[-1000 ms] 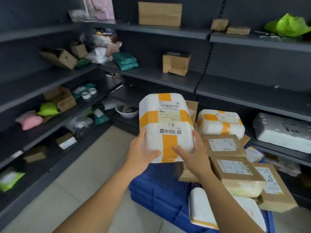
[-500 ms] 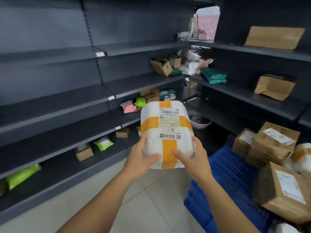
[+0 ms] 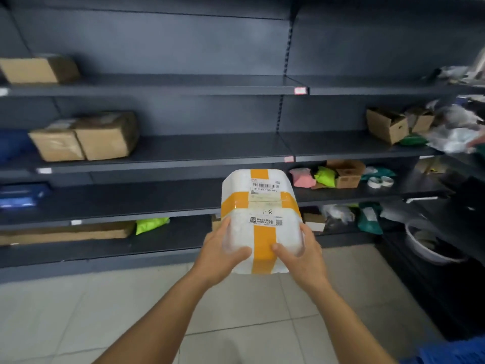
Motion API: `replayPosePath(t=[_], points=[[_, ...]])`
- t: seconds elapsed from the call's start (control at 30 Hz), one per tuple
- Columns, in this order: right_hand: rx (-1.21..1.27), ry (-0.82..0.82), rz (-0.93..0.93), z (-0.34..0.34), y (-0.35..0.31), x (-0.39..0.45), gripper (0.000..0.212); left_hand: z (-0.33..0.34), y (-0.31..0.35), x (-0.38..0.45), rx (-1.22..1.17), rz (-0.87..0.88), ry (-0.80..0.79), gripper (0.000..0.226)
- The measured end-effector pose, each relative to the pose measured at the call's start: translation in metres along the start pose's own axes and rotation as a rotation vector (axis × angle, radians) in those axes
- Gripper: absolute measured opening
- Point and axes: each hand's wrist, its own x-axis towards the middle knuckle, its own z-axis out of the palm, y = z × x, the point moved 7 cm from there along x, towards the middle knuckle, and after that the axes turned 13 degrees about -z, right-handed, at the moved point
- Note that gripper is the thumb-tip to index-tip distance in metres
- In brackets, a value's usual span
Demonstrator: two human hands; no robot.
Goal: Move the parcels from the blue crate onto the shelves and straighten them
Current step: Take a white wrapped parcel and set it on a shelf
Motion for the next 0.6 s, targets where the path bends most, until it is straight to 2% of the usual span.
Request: replayPosePath(t=[0.33,0.47,0.6], points=[[-0.031,-0.306,0.069,0.157,0.005,0.116,0.098,-0.104,-0.06,0.098,0.019,-0.289,0.146,0.095],[-0.055,-0.446,0.078,0.215,-0.001,0.155,0.105,-0.141,-0.082,0.132,0.009,-0.365,0.165,0.107],[-0.08,-0.582,0.047,0.271,-0.016,0.181,0.1,-0.179,-0.108,0.154,-0.011,-0.398,0.196,0.108]])
